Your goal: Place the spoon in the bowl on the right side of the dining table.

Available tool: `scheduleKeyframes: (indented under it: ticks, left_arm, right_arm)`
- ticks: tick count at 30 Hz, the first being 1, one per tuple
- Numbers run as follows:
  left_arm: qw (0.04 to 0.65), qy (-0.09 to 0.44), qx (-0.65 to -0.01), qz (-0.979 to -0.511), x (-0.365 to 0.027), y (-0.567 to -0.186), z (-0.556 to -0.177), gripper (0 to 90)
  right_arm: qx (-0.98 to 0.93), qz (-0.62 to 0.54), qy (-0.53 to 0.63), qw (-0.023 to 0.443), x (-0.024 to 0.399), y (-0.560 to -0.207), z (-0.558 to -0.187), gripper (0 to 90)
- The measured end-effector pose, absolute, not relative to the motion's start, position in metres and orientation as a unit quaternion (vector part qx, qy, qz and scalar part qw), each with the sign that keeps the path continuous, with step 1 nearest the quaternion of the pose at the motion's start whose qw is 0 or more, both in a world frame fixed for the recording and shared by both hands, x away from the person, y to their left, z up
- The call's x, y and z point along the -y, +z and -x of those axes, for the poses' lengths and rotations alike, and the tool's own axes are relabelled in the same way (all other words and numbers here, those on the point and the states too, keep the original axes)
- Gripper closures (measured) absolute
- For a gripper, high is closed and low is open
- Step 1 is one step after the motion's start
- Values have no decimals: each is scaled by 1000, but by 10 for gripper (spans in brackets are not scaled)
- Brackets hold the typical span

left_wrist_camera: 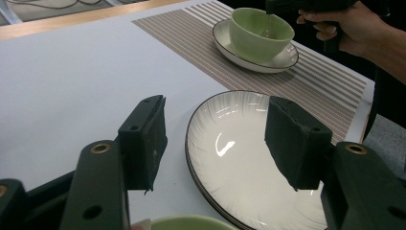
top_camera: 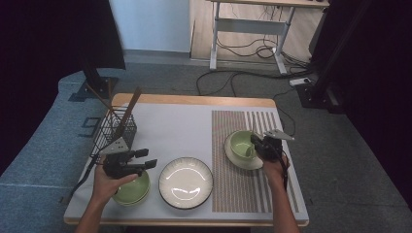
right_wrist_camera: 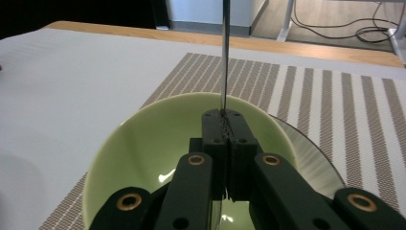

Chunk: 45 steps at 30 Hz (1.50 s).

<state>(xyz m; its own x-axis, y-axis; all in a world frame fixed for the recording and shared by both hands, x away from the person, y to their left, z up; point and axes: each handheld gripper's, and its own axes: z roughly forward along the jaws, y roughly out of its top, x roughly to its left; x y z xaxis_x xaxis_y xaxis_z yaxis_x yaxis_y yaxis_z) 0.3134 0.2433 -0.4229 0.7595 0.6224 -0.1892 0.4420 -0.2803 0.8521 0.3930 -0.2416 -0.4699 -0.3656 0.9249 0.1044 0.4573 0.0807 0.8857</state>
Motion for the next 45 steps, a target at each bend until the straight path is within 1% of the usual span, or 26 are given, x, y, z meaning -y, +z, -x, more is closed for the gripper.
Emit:
scheduleKeyframes:
  ticks: [18, 20, 29, 34, 39, 41, 42, 45]
  left_arm:
    - [495, 87, -334, -798, -242, -425, -314, 401]
    - [495, 87, -334, -797, -242, -425, -314, 402]
    - [502, 94, -336, -791, -242, -424, -313, 413]
    - [514, 83, -332, -787, -243, -423, -312, 414]
    - [512, 86, -335, -787, -244, -424, -312, 415]
    - [512, 85, -334, -786, -244, -423, -312, 414]
    - [512, 85, -335, -787, -244, -424, -312, 414]
    - [512, 84, -335, -787, -244, -424, -312, 414]
  right_arm:
    - [-667, -525, 447, 282, 257, -473, -393, 862]
    - [-664, -529, 445, 285, 259, -475, -393, 849]
    - [-653, -542, 445, 287, 267, -476, -393, 841]
    - [-644, -553, 449, 281, 272, -478, -393, 828]
    - [-645, -555, 449, 272, 273, -480, -394, 815]
    - [-645, -555, 448, 273, 273, -480, -394, 799]
    - [-647, -555, 449, 268, 273, -480, -394, 759]
    - [-647, -555, 449, 268, 274, -480, -393, 745]
